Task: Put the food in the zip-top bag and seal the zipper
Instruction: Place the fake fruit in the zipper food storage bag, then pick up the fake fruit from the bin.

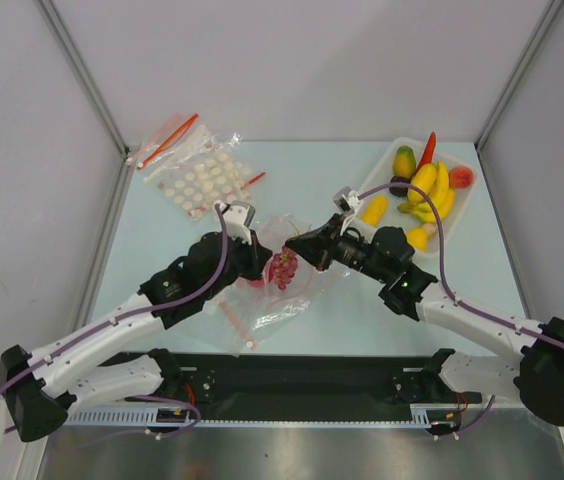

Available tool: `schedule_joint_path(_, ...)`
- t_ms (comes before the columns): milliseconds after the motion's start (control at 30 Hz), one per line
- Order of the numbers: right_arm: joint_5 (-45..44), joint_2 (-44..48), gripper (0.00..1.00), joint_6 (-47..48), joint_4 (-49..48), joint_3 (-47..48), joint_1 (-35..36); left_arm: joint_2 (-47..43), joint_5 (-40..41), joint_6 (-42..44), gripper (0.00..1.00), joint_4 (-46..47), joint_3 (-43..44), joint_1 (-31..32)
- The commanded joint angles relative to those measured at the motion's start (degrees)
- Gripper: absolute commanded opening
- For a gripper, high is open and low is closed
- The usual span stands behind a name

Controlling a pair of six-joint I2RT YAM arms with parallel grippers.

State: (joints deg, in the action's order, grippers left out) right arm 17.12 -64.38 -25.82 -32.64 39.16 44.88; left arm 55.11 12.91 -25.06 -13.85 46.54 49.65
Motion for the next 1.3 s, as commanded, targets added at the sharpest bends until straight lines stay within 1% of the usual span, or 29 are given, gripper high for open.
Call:
schedule_joint_path(0, 1.69, -1.8, 0.0, 4.11, 2.74, 4.43, -0.15, -2.81, 4.57, -0.96, 0.0, 0.4, 1.36, -0.69)
schedule_joint_path(33, 1.25, -3.02, 0.01, 4.38, 3.54, 4.79, -0.32, -3.25, 5.45, -1.04, 0.0, 0.31, 1.27, -0.69)
schedule_joint_path(67, 0.11, -3.64, 0.04, 4.2, 4.42, 5.14, -0.41, -3.52, 6.16, -1.04, 0.01, 0.14, 1.09, -0.69)
schedule_joint_path(133, 0.54, -5.65, 0.16, 3.42, 6.1, 6.01, -1.72, -4.48, 8.35, -1.04, 0.01, -0.21, 0.92, -0.69)
schedule_joint_path(167, 2.46, -6.19, 0.24, 2.98, 6.1, 6.19, -2.25, -4.92, 8.97, -1.04, 0.0, -0.3, 0.66, -0.69)
schedule_joint_path(200, 3.26, -6.89, 0.45, 2.45, 6.27, 6.37, -2.69, -5.27, 9.5, -1.04, 0.01, -0.22, 0.48, -0.69)
schedule_joint_path(233, 3.96, -7.51, 0.53, 1.05, 6.36, 6.63, -4.0, -5.45, 10.03, -0.96, 0.01, 0.04, 0.3, -0.69)
schedule_joint_path(300, 6.07, -7.52, 0.67, 0.08, 6.19, 6.81, -5.06, -5.37, 10.47, -0.87, 0.01, 0.14, 0.13, -0.69)
schedule_joint_path(367, 6.6, -6.47, 0.69, -0.8, 6.28, 6.55, -6.12, -4.75, 10.91, -0.69, 0.0, 0.22, 0.13, -0.69)
schedule_joint_path(533, 3.98, -2.51, 0.69, -1.16, 8.91, 6.02, -8.32, -2.56, 11.09, -0.34, 0.01, 1.54, -0.31, -0.69)
schedule_joint_path(567, 1.97, -1.98, 0.69, -1.42, 10.74, 6.02, -9.54, -1.42, 10.57, -0.17, 0.0, 2.41, -0.57, -0.69)
schedule_joint_path(667, -0.42, -0.57, 0.68, -2.74, 14.87, 6.19, -12.7, 0.51, 10.12, 0.1, 0.0, 3.21, -0.75, -0.69)
schedule_joint_path(700, -0.51, -0.83, 0.68, -4.31, 15.59, 6.28, -16.02, 1.04, 10.12, 0.19, 0.0, 3.73, -0.84, -0.78)
schedule_joint_path(767, 0.18, -1.45, 0.67, -5.72, 17.86, 6.37, -19.81, 1.84, 10.38, 0.27, 0.0, 3.83, -0.84, -0.69)
schedule_joint_path(800, 0.36, -1.97, 0.67, -6.25, 19.01, 6.81, -23.23, 2.71, 10.56, 0.36, 0.0, 4.35, -0.93, -0.69)
schedule_joint_path(867, 0.54, -3.99, 0.7, -7.4, 21.73, 7.34, -26.76, 3.33, 10.47, 0.54, 0.0, 4.79, -1.1, -0.69)
schedule_joint_path(900, 0.45, -4.96, 0.73, -7.66, 22.44, 7.6, -28.26, 3.77, 10.3, 0.54, 0.0, 5.05, -1.19, -0.69)
schedule_joint_path(933, 0.45, -6.45, 0.75, -8.53, 23.14, 7.95, -31.14, 4.12, 10.04, 0.71, 0.0, 5.67, -1.28, -0.69)
schedule_joint_path(1033, -2.61, -9.78, 0.77, -10.64, 24.82, 8.65, -34.58, 4.83, 9.25, 1.06, 0.0, 6.55, -1.63, -0.69)
schedule_joint_path(1133, -6.03, -12.51, 0.77, -12.67, 25.26, 9.79, -36.35, 5.36, 8.89, 1.15, 0.0, 6.73, -1.63, -0.61)
schedule_joint_path(1267, -7.72, -19.79, 0.8, -16.18, 27.19, 12.86, -37.93, 5.8, 8.8, 1.24, 0.0, 6.73, -1.46, -0.61)
